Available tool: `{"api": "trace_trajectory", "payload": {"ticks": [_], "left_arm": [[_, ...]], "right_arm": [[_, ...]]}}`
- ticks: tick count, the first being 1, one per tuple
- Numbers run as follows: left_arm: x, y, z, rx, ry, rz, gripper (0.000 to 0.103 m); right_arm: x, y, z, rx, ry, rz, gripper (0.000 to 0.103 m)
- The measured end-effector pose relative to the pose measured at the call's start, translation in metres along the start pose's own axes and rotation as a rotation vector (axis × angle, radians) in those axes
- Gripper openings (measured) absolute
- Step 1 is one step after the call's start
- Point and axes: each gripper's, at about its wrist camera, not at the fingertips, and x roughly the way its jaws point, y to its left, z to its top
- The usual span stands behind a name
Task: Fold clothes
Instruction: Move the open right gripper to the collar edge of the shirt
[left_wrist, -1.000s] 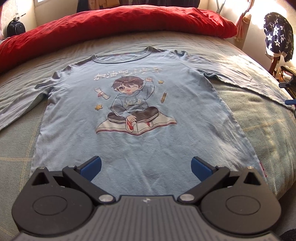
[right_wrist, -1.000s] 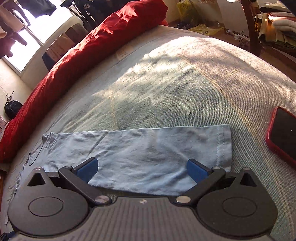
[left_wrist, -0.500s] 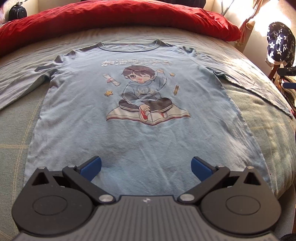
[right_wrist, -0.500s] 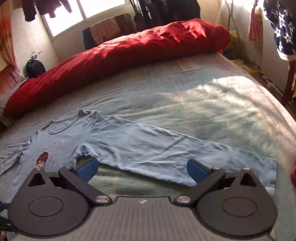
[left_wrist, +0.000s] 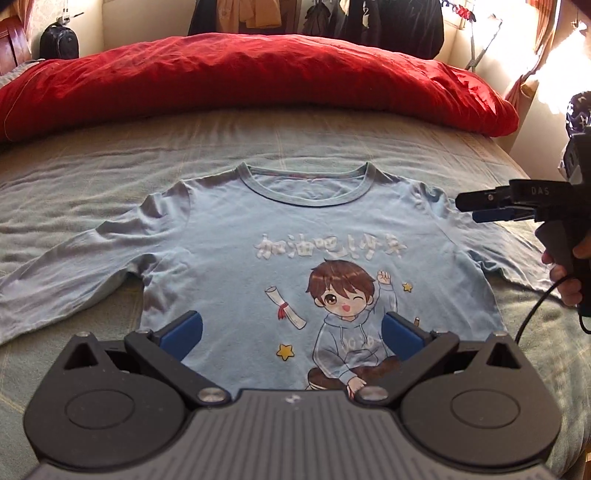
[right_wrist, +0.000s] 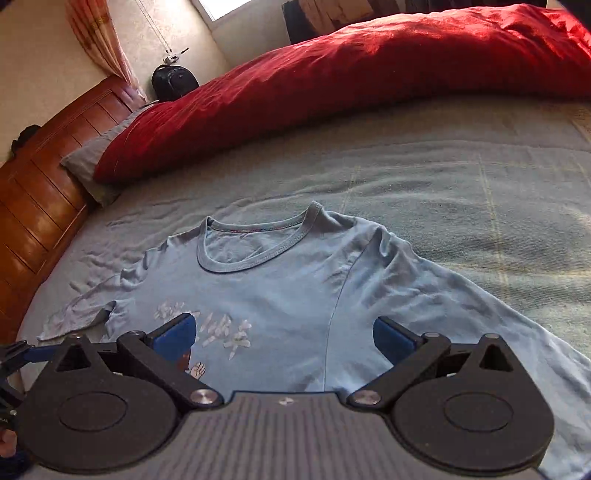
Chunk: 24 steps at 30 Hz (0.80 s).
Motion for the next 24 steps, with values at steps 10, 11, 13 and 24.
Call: {"api": "trace_trajectory", "payload": {"ticks": [10, 11, 13, 24], "left_arm": [[0.056, -0.002, -0.008, 0.041, 0.076, 0.006, 0.102], [0.057, -0.002, -0.009, 0.049, 0.077, 0.005, 0.102], [0.056, -0.002, -0.011, 0.059, 0.071, 0.004, 0.102], [0.04, 0.016, -0.016, 0.039, 0.042, 0.011, 0.102]], "right_arm": [[0.058, -0.048, 0.038, 0.038, 0.016, -0.027, 0.103], [0.057, -0.049, 0.042, 0.044, 0.009, -0.045, 0.103], [0.05, -0.047, 0.048, 0.043, -0.007, -0.056, 0.103], [0.072, -0.031, 0.055, -0.056, 0.029, -0.175, 0.103]]}}
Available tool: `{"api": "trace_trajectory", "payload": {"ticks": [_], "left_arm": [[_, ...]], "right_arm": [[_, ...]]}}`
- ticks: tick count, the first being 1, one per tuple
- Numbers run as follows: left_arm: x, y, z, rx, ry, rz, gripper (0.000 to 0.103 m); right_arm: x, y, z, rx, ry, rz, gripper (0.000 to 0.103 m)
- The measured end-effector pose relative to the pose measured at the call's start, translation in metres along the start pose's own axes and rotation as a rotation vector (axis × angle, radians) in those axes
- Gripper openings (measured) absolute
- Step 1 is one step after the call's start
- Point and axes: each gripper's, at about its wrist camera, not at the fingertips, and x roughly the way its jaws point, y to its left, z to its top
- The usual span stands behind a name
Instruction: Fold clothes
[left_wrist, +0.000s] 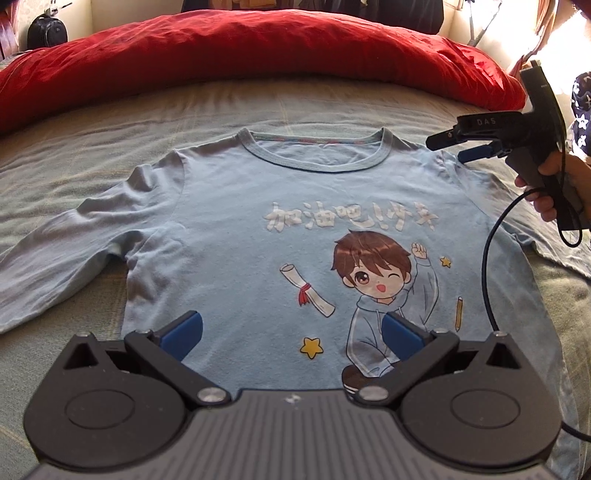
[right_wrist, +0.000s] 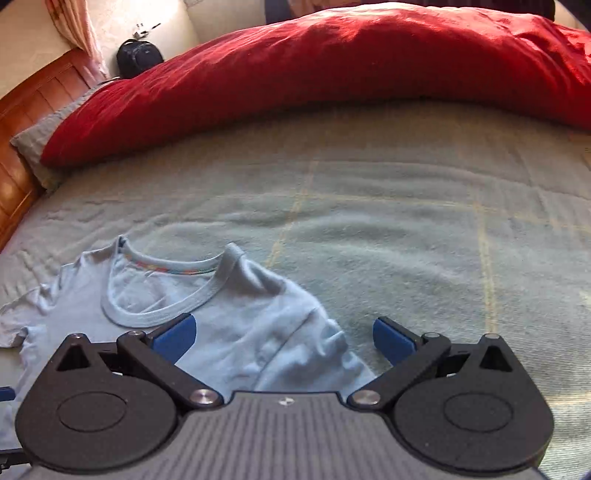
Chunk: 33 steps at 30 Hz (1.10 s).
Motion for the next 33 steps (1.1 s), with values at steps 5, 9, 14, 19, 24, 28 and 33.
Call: {"api": "trace_trajectory", "payload": {"ticks": [5, 9, 14, 19, 24, 28, 33], "left_arm": [[-0.004, 0.009, -0.003, -0.007, -0.01, 0.006, 0.102], [-0.005, 0.015, -0.008, -0.014, -0.005, 0.013, 0.102], [-0.006, 0.022, -0.014, -0.04, 0.015, -0.006, 0.102], [-0.019, 0.021, -0.016, -0.038, 0.001, -0.008, 0.102], [-0.041, 0.015, -0.025, -0.037, -0.005, -0.007, 0.102], [-0.057, 0.005, -0.043, -0.015, 0.014, -0.015, 0.102], [-0.067, -0.008, -0.079, 0.021, 0.059, -0.006, 0.102]], "right_arm": [[-0.017, 0.008, 0.0, 0.073, 0.035, 0.245, 0.103], [0.006, 0.027, -0.003, 0.057, 0.148, 0.303, 0.103], [0.018, 0.037, 0.003, -0.04, 0.046, 0.115, 0.103], [-0.006, 0.054, 0.004, -0.101, 0.053, 0.086, 0.103], [-0.07, 0.091, -0.029, -0.209, 0.104, 0.077, 0.103], [-0.11, 0.109, -0.069, -0.186, 0.132, 0.139, 0.103], [-0.132, 0.124, -0.132, -0.136, 0.117, 0.147, 0.103]]}}
